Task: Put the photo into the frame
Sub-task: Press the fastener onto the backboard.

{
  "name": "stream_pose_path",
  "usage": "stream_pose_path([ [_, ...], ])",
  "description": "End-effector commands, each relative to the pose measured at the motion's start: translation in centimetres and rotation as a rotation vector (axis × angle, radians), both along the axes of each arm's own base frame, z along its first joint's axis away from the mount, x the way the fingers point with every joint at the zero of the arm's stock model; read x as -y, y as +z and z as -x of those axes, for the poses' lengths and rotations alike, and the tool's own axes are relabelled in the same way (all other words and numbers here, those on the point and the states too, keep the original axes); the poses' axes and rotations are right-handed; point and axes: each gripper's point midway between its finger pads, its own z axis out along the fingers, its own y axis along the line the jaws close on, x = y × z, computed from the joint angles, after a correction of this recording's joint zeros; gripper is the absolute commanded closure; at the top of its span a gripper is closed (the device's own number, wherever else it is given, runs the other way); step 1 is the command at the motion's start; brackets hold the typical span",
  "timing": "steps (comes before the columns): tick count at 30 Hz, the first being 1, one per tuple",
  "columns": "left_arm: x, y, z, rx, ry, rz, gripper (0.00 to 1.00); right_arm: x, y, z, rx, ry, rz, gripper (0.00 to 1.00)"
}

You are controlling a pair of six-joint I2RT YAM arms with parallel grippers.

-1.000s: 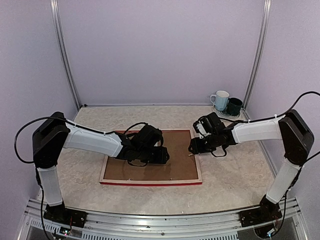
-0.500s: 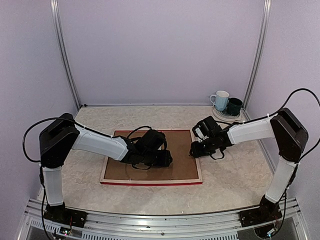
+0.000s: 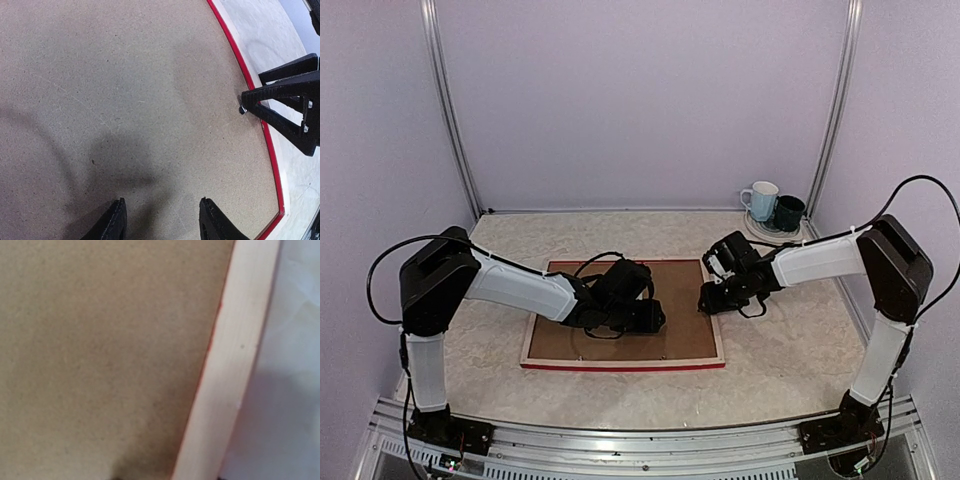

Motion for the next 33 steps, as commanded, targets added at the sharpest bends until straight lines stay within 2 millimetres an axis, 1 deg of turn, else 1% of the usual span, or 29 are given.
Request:
stream_pose_path([
  [1,-1.3,-4.1,1.9,-0.087,-0.011,-0.089,0.51,1.3,-3.3,2.2,-0.080,0.038,0.119,0.60],
  [6,-1.5,-4.6,1.9,-0.096,-0.004,-0.098,0.51,1.6,-4.3,3.2,-0.115,0.081,0.169,0.61],
  [9,-1.8,-5.0,2.0,-0.104,0.008,-0.105,0.51,2.0,-4.5,3.6,-0.124,0.101,0.222,0.61],
  [11,-1.6,-5.0,2.1,-0.104,0.004,-0.105,0.51,2.0,-4.2,3.5,-0.118,0.098,0.235,0.61],
  [15,-1.2,-4.9,2.2,-0.098,-0.003,-0.097,0.52,1.5,-3.5,2.8,-0.101,0.080,0.217,0.60],
  [21,-0.9,-5.2,2.6,-0.102,-0.010,-0.101,0.52,0.7,-3.5,1.7,-0.089,0.046,0.207,0.58],
  [24,-0.9,-5.4,2.8,-0.105,-0.012,-0.104,0.52,0.5,-3.5,1.5,-0.088,0.041,0.205,0.58],
  [27,-1.1,-5.6,2.9,-0.106,-0.008,-0.110,0.52,0.6,-3.6,1.8,-0.089,0.046,0.214,0.58],
  [33,-1.3,-6.0,2.8,-0.109,0.003,-0.122,0.52,1.4,-4.2,2.9,-0.116,0.087,0.257,0.59],
])
